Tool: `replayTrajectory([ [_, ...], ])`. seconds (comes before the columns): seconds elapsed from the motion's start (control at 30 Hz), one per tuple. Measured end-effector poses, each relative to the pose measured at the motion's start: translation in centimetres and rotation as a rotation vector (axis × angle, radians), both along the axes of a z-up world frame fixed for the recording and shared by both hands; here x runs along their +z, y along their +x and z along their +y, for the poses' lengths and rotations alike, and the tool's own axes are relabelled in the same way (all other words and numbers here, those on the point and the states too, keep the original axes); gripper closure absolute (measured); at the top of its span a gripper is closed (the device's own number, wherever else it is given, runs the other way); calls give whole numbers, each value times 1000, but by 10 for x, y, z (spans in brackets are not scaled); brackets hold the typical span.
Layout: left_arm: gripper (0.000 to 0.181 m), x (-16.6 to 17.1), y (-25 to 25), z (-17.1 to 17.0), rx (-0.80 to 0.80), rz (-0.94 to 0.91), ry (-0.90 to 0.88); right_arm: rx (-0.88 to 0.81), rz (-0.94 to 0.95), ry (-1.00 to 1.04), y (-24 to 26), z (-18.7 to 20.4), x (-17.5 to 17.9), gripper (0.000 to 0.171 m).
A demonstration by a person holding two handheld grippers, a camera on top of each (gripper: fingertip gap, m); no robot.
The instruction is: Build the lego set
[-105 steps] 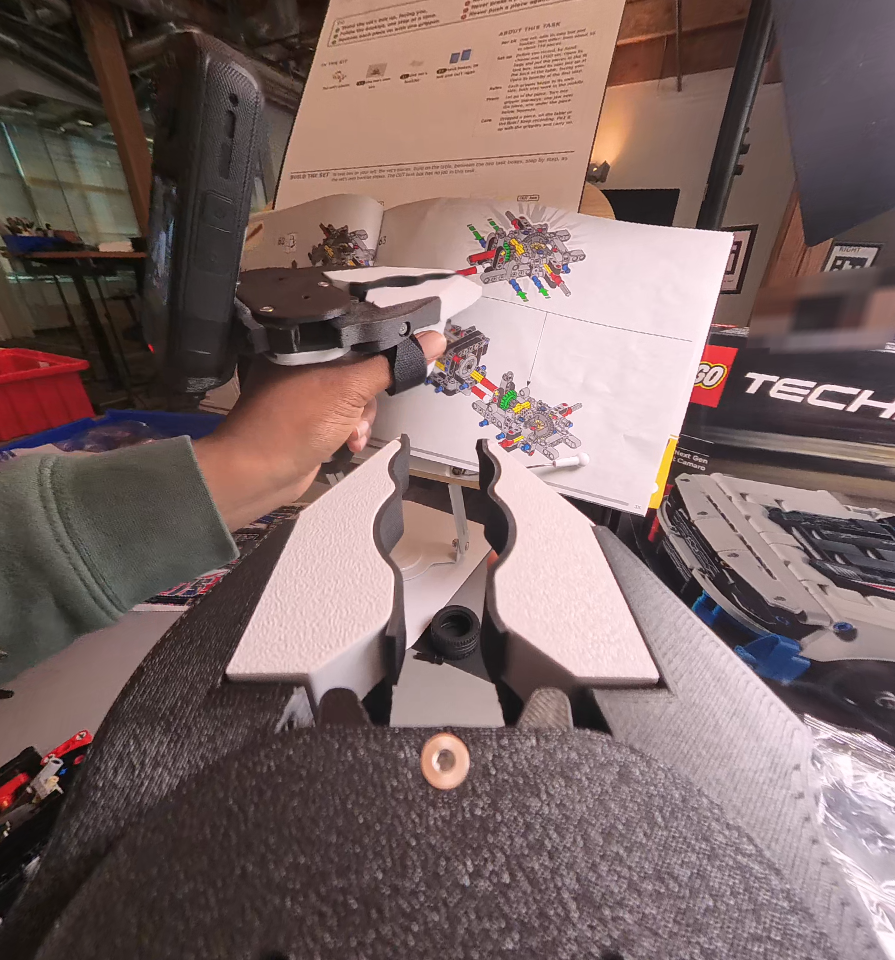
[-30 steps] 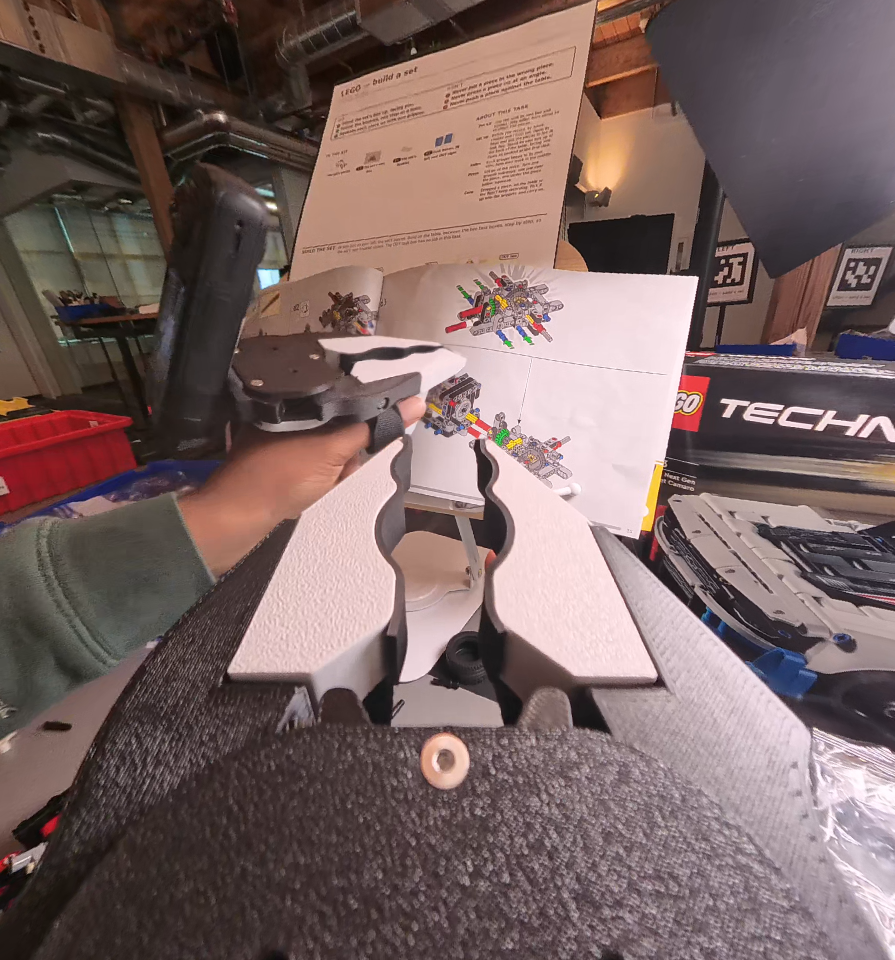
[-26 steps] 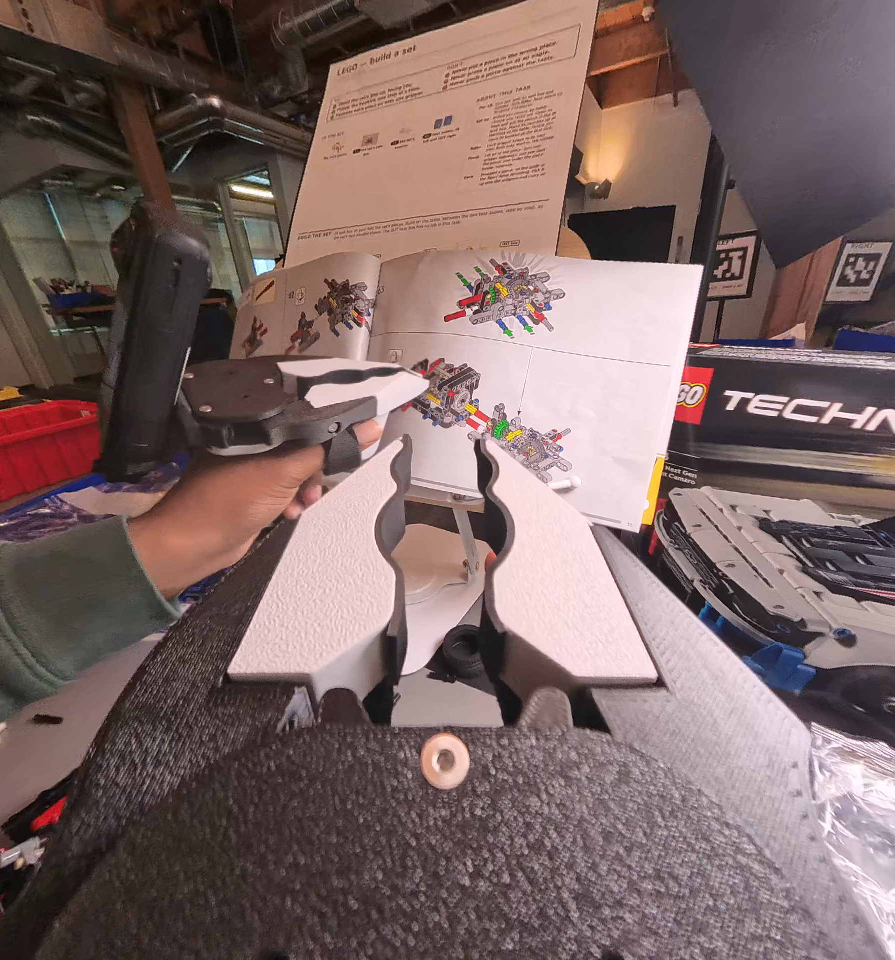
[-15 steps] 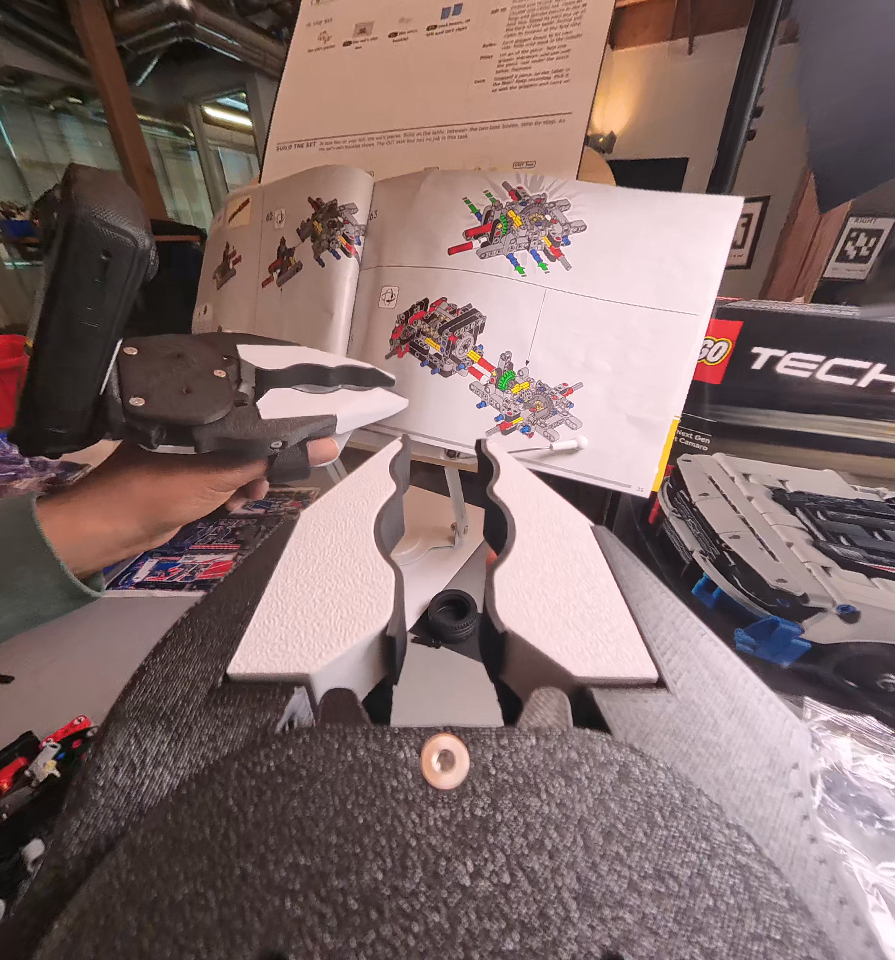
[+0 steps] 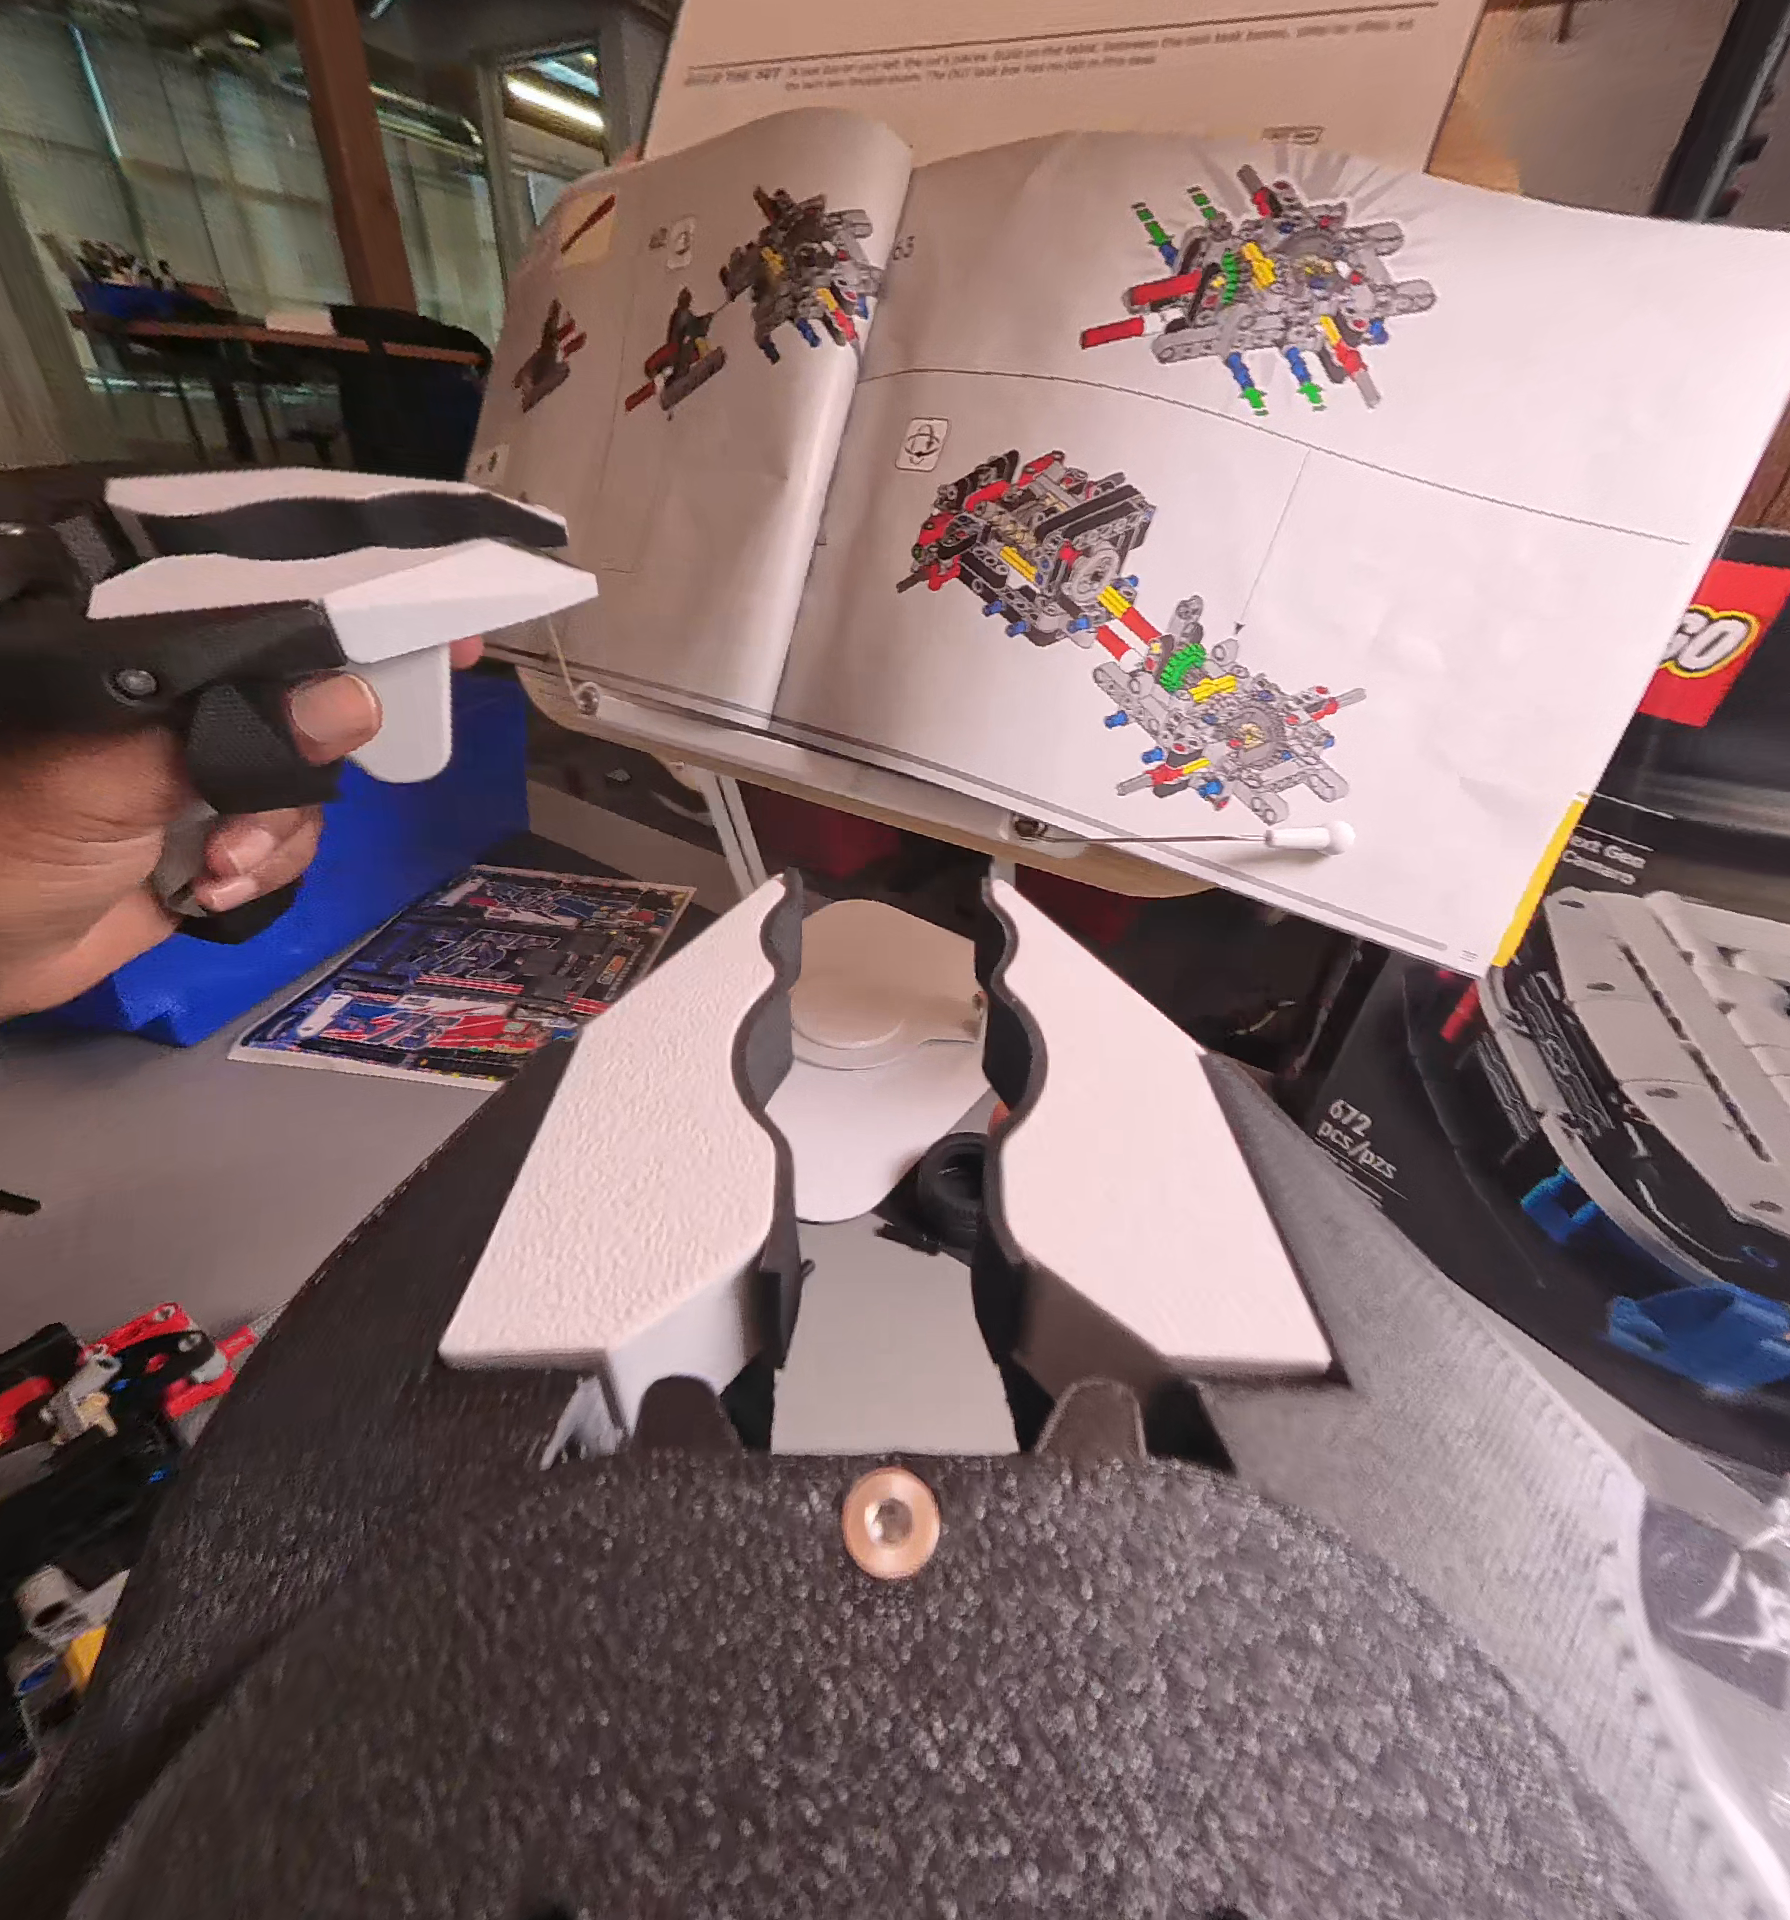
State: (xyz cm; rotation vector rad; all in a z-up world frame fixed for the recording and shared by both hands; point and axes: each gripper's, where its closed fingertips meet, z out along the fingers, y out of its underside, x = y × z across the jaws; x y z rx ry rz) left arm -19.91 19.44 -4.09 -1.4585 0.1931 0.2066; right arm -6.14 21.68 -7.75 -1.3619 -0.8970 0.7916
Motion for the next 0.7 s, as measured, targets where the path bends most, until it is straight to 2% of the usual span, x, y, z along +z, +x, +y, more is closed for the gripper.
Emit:
replayTrajectory([
  [0.13,151,-26,8,-19,-26,-70,-34,15,-54,73,-14,-16,-5,130],
  [0.27,144,-44,-2,-17,-19,-64,-85,5,-66,65,-17,-15,-12,121],
  [0.4,142,-39,-5,-22,-53,-132,-84,-11,-73,53,-18,-11,-21,119],
  [0.7,146,-23,9,-34,-93,-70,-68,-68,-119,49,-24,-3,-39,122],
])
